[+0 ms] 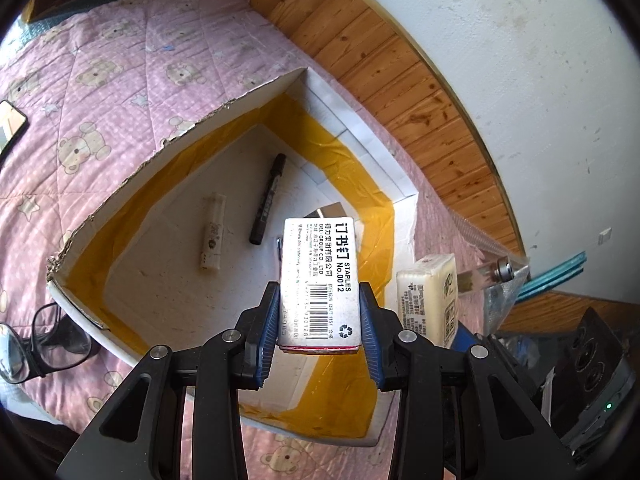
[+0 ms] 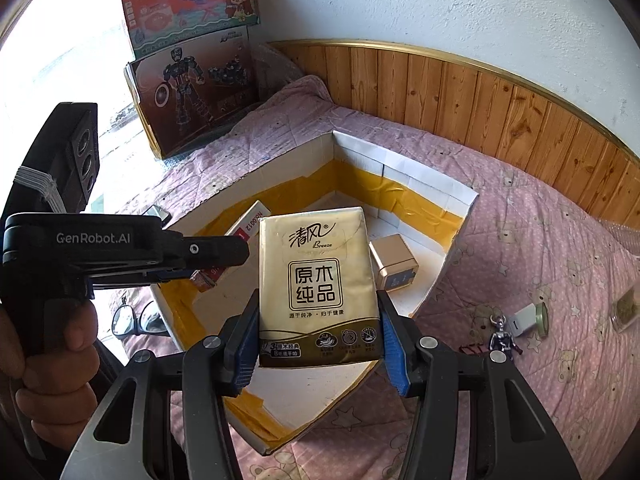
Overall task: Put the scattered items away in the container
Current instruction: 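Carry the staples box and tissue pack together over the white box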
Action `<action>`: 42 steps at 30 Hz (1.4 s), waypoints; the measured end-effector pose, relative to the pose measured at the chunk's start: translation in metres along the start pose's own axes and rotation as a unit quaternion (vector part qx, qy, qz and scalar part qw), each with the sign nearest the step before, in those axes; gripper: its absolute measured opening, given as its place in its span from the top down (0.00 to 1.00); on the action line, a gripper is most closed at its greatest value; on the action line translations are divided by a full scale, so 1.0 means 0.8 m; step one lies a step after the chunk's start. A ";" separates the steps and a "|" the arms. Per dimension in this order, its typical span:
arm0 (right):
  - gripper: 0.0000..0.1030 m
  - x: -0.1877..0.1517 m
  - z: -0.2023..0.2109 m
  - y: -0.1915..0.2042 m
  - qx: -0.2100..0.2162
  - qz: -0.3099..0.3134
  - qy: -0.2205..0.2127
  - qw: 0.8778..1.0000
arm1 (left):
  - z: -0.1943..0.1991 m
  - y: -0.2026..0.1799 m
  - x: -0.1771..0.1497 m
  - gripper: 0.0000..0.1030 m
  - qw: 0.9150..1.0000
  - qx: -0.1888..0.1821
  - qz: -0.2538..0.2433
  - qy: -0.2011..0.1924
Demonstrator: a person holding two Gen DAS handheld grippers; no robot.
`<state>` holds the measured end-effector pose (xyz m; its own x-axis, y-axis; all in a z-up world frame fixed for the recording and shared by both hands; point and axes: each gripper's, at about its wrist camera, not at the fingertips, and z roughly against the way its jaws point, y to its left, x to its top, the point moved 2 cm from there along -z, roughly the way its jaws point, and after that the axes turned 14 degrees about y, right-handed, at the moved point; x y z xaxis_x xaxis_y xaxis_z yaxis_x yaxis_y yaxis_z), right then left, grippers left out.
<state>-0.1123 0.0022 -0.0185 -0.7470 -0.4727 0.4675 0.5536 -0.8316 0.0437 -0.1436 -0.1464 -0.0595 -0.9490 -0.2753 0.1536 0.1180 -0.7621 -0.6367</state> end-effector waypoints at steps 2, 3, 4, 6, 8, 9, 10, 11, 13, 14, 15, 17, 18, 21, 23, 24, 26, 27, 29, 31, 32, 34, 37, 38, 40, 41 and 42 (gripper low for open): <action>0.48 0.002 -0.005 -0.001 -0.004 0.005 0.005 1.000 | -0.006 -0.001 0.000 0.63 1.000 0.007 -0.001 0.006; 0.48 0.003 -0.007 -0.001 -0.005 0.008 0.009 1.000 | -0.009 -0.001 0.000 0.63 1.000 0.012 -0.002 0.008; 0.48 0.004 -0.010 -0.001 -0.007 0.012 0.012 1.000 | -0.011 -0.002 -0.001 0.63 1.000 0.018 -0.003 0.011; 0.48 0.006 -0.016 0.000 -0.010 0.025 0.023 0.999 | -0.017 -0.003 -0.001 0.63 0.999 0.032 -0.004 0.015; 0.48 0.008 -0.020 0.002 -0.014 0.041 0.032 0.999 | -0.022 -0.004 0.000 0.63 0.999 0.045 -0.008 0.016; 0.48 0.008 -0.023 0.003 -0.015 0.050 0.037 0.998 | -0.024 -0.005 0.000 0.63 0.998 0.052 -0.010 0.017; 0.48 0.009 -0.025 0.004 -0.017 0.059 0.042 0.997 | -0.025 -0.006 0.001 0.63 0.998 0.058 -0.011 0.017; 0.48 0.011 -0.027 0.005 -0.019 0.068 0.047 0.996 | -0.027 -0.007 0.001 0.63 0.998 0.063 -0.013 0.017; 0.48 0.013 -0.031 0.007 -0.024 0.087 0.057 0.994 | -0.030 -0.008 0.002 0.63 0.997 0.076 -0.018 0.017; 0.48 0.013 -0.033 0.008 -0.030 0.097 0.061 0.993 | -0.032 -0.009 0.002 0.63 0.996 0.083 -0.020 0.016; 0.48 0.014 -0.035 0.009 -0.035 0.107 0.066 0.992 | -0.033 -0.009 0.003 0.63 0.996 0.089 -0.022 0.016; 0.48 0.013 -0.040 0.011 -0.041 0.127 0.078 0.988 | -0.037 -0.010 0.003 0.62 0.995 0.100 -0.025 0.016; 0.48 0.013 -0.042 0.013 -0.044 0.137 0.083 0.986 | -0.040 -0.011 0.003 0.62 0.994 0.109 -0.029 0.015; 0.48 0.010 -0.049 0.018 -0.054 0.168 0.103 0.979 | -0.048 -0.014 0.004 0.62 0.991 0.130 -0.036 0.016; 0.48 0.008 -0.054 0.019 -0.064 0.184 0.115 0.974 | -0.053 -0.015 0.004 0.62 0.989 0.138 -0.040 0.019; 0.48 0.008 -0.057 0.020 -0.066 0.189 0.121 0.972 | -0.054 -0.016 0.004 0.62 0.989 0.140 -0.040 0.019; 0.48 0.006 -0.062 0.020 -0.067 0.196 0.133 0.969 | -0.055 -0.016 0.004 0.62 0.988 0.145 -0.041 0.022; 0.48 0.005 -0.065 0.019 -0.067 0.199 0.138 0.968 | -0.056 -0.016 0.003 0.62 0.988 0.150 -0.042 0.023; 0.48 0.002 -0.070 0.018 -0.068 0.203 0.146 0.966 | -0.058 -0.016 0.002 0.62 0.986 0.157 -0.043 0.024; 0.48 0.001 -0.073 0.017 -0.067 0.204 0.151 0.965 | -0.059 -0.017 0.002 0.62 0.986 0.159 -0.043 0.025; 0.48 0.001 -0.074 0.017 -0.066 0.203 0.152 0.965 | -0.059 -0.017 0.002 0.62 0.986 0.159 -0.043 0.025; 0.48 0.001 -0.075 0.017 -0.064 0.200 0.153 0.966 | -0.058 -0.016 0.003 0.62 0.986 0.158 -0.040 0.026; 0.48 0.001 -0.074 0.015 -0.060 0.193 0.154 0.967 | -0.058 -0.015 0.002 0.61 0.987 0.155 -0.036 0.029; 0.48 0.001 -0.072 0.015 -0.057 0.190 0.154 0.968 | -0.057 -0.014 0.003 0.61 0.987 0.154 -0.034 0.030; 0.47 0.000 -0.070 0.013 -0.051 0.184 0.155 0.969 | -0.057 -0.013 0.003 0.61 0.988 0.149 -0.031 0.032; 0.47 0.000 -0.068 0.012 -0.049 0.181 0.155 0.970 | -0.057 -0.013 0.003 0.61 0.988 0.147 -0.029 0.033; 0.47 0.000 -0.067 0.012 -0.047 0.179 0.154 0.971 | -0.056 -0.013 0.002 0.61 0.988 0.145 -0.028 0.035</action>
<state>-0.1266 -0.0208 -0.0652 -0.5959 -0.7888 0.1507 0.7725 -0.6143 -0.1609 -0.1597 -0.1126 -0.0867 -0.9729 -0.1953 0.1236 0.1348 -0.9139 -0.3830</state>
